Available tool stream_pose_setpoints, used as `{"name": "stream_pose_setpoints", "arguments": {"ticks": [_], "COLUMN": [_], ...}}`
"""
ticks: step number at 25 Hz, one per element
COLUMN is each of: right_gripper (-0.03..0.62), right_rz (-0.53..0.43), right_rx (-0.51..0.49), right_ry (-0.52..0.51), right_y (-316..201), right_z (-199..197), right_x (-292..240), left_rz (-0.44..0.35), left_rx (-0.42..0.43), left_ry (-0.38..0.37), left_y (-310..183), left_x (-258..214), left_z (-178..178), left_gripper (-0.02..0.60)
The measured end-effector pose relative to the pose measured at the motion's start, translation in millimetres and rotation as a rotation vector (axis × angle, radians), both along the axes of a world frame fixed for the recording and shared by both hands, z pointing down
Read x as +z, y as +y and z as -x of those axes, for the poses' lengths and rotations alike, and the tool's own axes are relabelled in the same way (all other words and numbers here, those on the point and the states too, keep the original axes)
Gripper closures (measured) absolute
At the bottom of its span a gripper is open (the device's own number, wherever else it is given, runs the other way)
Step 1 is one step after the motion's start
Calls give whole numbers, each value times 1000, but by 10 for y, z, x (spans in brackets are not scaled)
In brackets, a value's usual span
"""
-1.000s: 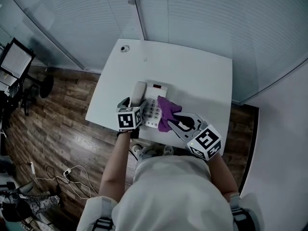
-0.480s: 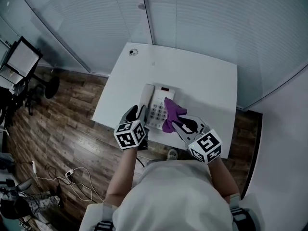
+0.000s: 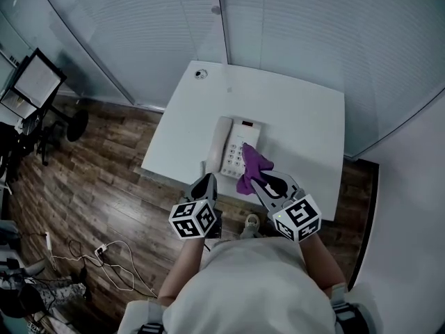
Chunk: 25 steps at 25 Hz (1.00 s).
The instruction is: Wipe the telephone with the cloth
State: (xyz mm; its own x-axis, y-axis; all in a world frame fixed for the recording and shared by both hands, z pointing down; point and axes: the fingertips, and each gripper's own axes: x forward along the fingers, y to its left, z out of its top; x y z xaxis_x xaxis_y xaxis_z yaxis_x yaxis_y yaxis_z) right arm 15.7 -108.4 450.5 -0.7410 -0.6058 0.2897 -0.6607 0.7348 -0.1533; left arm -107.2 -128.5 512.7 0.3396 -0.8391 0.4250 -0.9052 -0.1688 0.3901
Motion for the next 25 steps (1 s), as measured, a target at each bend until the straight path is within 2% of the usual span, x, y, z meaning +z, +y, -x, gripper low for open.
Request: {"name": "stream_pose_setpoints", "arguments": {"ticks": [6,16,25], "right_gripper": [513,513,513], "right_rz": [5,-4,-3], "right_rx": [5,50,69], "right_ry": [2,-15,-39], "right_y": [418,1119,1774], "right_z": [178,355,463], "right_x": [8,-11,-61], "left_rz": [34,39,5], "left_rx": [71,113,136], "left_ry": [13,46,-6], "left_y": [489,1277,1947], "left_x": [61,0,-149], "left_z": [18,107,226], "left_gripper": [560,560,560]}}
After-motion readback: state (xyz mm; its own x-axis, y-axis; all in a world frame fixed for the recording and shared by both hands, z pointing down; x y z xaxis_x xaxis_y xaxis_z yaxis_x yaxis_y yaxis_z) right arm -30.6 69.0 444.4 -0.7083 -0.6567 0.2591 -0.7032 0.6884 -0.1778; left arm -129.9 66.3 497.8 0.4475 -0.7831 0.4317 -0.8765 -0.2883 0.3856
